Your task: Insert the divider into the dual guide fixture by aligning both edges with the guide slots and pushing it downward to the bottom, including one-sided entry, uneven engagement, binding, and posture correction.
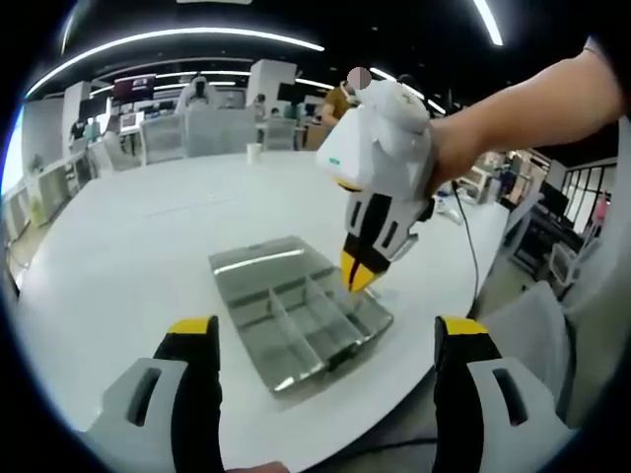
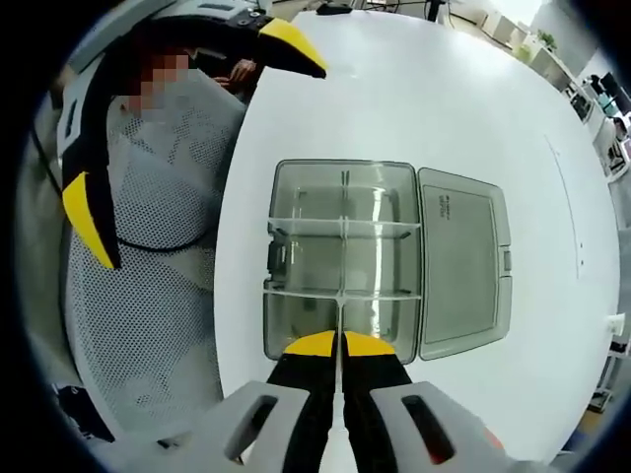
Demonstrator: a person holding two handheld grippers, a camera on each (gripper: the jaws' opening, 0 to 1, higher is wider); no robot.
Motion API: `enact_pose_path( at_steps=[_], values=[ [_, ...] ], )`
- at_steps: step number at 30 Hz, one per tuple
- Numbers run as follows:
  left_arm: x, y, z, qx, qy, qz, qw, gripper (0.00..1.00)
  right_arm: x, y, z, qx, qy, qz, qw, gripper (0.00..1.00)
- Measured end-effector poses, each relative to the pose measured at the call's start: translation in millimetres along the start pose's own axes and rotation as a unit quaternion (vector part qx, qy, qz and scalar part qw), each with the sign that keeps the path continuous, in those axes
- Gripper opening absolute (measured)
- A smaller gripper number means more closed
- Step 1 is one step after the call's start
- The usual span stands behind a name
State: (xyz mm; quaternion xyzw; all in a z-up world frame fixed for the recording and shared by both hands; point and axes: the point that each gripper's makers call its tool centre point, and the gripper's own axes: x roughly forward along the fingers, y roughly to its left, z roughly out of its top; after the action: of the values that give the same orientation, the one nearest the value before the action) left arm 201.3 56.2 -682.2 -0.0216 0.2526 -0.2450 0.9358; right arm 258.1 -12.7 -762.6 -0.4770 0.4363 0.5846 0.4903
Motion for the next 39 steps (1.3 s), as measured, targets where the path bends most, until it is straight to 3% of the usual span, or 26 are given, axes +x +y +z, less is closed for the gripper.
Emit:
enact_pose_path(
  at_steps=[39],
  values=[
    [-1, 4.1, -3.0, -0.002, 0.005, 0.004, 1.0, 0.88, 21, 0, -2.3, -0.01, 0.006, -0.005, 0.9999, 0.0]
  ],
)
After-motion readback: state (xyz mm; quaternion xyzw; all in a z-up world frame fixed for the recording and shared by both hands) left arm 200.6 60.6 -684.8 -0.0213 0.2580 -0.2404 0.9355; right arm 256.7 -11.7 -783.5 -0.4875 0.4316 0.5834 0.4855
